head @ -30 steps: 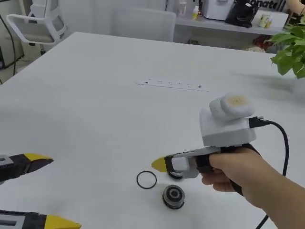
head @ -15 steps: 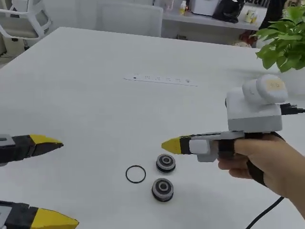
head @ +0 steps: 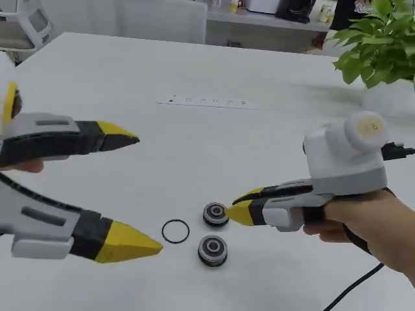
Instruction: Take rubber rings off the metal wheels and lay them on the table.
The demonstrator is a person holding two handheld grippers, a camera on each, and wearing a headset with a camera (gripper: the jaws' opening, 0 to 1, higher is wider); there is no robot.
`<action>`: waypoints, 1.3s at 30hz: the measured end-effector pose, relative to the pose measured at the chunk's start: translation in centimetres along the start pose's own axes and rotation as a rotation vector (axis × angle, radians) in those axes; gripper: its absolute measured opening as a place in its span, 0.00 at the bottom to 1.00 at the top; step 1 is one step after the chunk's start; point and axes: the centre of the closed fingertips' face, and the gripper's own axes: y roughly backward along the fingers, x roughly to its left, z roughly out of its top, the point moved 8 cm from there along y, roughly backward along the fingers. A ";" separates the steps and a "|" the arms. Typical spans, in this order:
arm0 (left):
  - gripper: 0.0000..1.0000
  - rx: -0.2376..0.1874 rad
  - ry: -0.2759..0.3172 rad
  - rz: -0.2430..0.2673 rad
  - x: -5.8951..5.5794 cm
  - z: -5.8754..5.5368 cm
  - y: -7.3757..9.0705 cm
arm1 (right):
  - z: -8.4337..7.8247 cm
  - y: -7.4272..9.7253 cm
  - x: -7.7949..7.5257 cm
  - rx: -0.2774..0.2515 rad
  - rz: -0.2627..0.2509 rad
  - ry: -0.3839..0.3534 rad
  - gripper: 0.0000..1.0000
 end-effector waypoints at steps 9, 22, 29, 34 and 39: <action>0.75 -0.046 -0.026 -0.045 2.1 0.9 -5.4 | -2.2 -0.8 -0.7 0.094 0.022 0.037 0.13; 0.52 -0.048 0.051 -0.064 1.4 -3.3 -9.9 | -4.5 -2.0 -1.0 0.205 0.058 0.054 0.17; 0.41 0.058 0.083 -0.116 0.0 -7.2 -11.3 | -5.2 -2.8 -0.5 0.222 0.090 0.099 0.20; 0.35 0.130 0.086 -0.130 -0.4 -9.4 -11.8 | -5.3 -2.9 -0.5 0.217 0.095 0.122 0.19; 0.29 0.152 0.117 -0.115 -0.4 -10.5 -12.0 | -5.2 -3.1 -0.8 0.214 0.078 0.131 0.20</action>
